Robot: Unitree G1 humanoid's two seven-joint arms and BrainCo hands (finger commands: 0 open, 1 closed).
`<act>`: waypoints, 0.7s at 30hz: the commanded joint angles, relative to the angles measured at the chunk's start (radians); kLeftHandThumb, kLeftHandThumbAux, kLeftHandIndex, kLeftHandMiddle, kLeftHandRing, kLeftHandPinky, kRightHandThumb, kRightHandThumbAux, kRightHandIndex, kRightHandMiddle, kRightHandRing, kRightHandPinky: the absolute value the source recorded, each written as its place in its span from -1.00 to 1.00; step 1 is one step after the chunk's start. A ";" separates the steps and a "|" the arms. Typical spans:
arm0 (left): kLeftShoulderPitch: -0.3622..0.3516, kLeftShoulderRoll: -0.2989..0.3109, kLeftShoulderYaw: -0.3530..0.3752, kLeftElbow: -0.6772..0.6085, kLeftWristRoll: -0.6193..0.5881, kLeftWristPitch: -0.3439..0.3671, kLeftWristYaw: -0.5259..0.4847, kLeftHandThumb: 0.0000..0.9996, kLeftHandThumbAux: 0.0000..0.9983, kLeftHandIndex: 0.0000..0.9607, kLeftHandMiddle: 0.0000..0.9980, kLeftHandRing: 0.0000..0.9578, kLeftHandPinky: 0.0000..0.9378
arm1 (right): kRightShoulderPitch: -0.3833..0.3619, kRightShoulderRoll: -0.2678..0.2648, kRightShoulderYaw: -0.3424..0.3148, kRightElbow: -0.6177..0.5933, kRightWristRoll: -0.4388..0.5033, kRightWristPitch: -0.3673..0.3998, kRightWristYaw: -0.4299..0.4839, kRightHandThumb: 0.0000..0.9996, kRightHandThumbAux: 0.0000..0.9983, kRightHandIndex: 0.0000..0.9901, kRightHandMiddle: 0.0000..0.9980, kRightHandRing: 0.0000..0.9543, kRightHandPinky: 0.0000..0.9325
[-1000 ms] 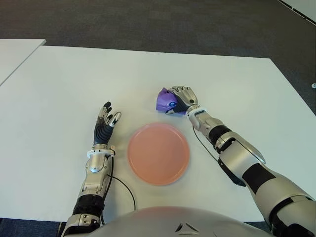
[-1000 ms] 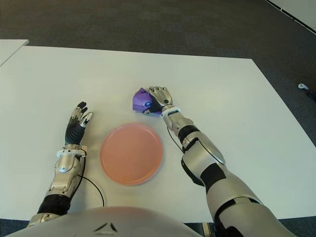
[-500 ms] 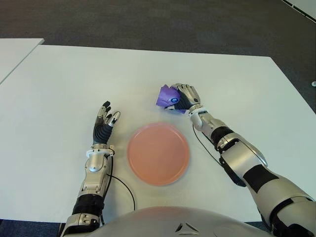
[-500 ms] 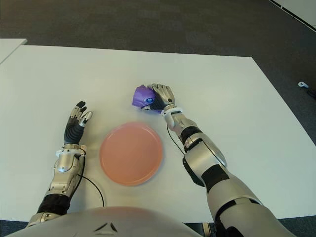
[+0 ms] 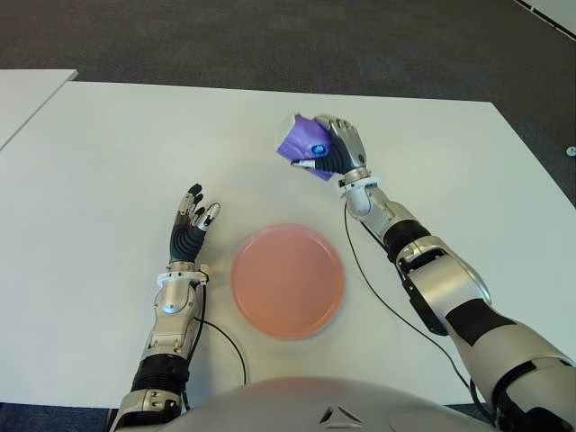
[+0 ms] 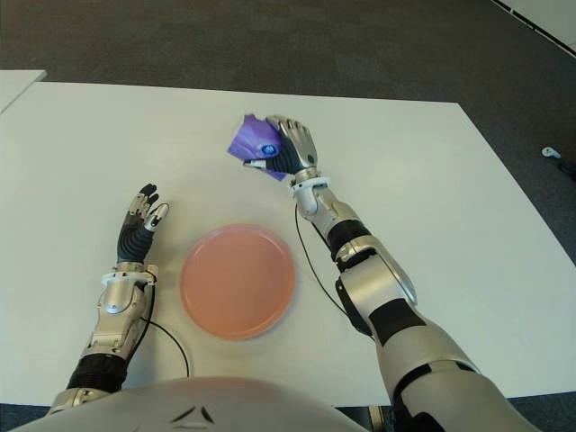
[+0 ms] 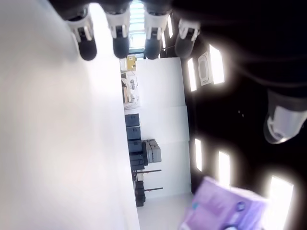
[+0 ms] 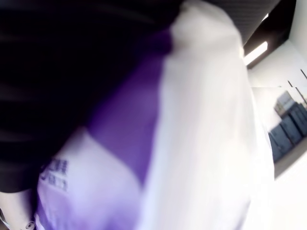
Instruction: Put the tissue paper into the plate.
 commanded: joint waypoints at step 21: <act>0.035 -0.008 -0.005 -0.017 -0.005 0.038 -0.010 -0.25 -0.19 -1.00 -1.00 -1.00 -1.00 | 0.510 -0.106 -0.072 -1.066 0.057 0.024 0.352 0.70 0.36 -0.20 0.08 0.80 0.79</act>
